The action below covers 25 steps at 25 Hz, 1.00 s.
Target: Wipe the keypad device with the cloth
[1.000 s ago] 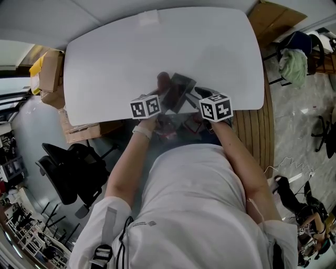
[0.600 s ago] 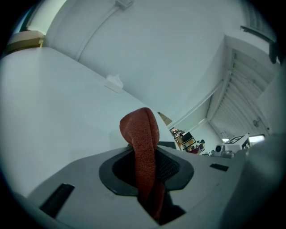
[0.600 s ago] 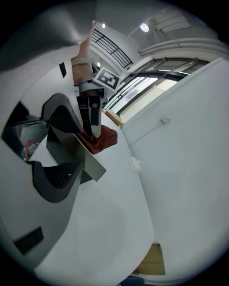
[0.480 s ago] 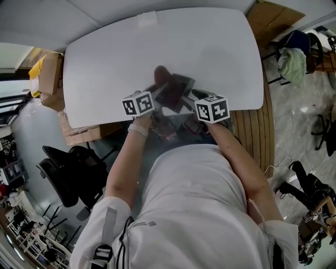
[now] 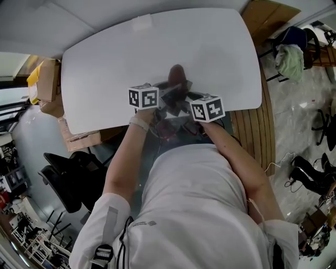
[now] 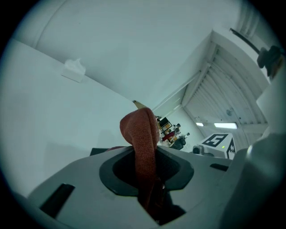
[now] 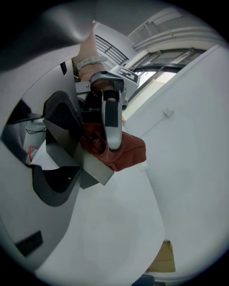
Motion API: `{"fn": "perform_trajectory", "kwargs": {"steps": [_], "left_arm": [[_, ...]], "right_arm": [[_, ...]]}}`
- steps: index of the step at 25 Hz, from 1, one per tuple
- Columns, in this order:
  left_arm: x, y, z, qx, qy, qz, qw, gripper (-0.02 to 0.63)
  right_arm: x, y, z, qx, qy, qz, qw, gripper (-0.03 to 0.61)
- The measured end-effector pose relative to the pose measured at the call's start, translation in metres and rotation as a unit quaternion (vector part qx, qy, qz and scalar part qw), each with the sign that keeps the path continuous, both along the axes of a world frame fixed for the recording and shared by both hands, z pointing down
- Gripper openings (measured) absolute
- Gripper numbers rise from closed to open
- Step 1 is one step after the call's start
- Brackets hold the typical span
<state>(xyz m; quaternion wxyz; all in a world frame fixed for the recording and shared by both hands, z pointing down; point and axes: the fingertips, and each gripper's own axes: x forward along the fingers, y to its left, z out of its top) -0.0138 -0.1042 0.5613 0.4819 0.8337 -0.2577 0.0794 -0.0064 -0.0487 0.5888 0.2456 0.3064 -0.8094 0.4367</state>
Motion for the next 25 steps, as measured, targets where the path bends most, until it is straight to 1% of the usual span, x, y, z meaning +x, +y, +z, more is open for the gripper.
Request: {"fn": "perform_trajectory", "kwargs": {"steps": [2,4,6,10,13,20,22,25], "left_arm": [[0.003,-0.001,0.004,0.005,-0.020,0.009,0.9997,0.092],[0.004,-0.003,0.008,0.008,-0.033,0.008,0.9994,0.092],[0.004,-0.005,0.013,0.010,-0.033,-0.001,0.9994,0.092],[-0.002,-0.008,0.019,0.016,-0.016,-0.024,0.9995,0.092],[-0.007,-0.012,0.025,0.015,-0.023,-0.040,0.9988,0.091],[-0.026,-0.025,0.053,-0.004,-0.041,-0.079,0.9960,0.091],[-0.033,-0.028,0.061,-0.009,-0.052,-0.089,0.9946,0.091],[-0.043,-0.031,0.070,-0.025,-0.056,-0.113,0.9917,0.091]], "right_arm": [[0.000,0.000,0.000,0.002,0.001,-0.005,1.000,0.223],[0.001,0.000,0.000,0.003,0.002,-0.008,1.000,0.224],[0.001,-0.001,0.001,0.003,0.001,-0.008,1.000,0.225],[-0.001,0.001,0.002,-0.001,-0.001,-0.010,1.000,0.225],[-0.001,0.001,0.001,-0.002,-0.002,-0.010,1.000,0.225],[0.000,0.000,0.002,-0.005,-0.002,-0.010,1.000,0.225],[0.000,-0.001,0.002,-0.006,-0.002,-0.009,1.000,0.225],[0.000,-0.001,0.002,-0.007,-0.003,-0.007,1.000,0.224]]}}
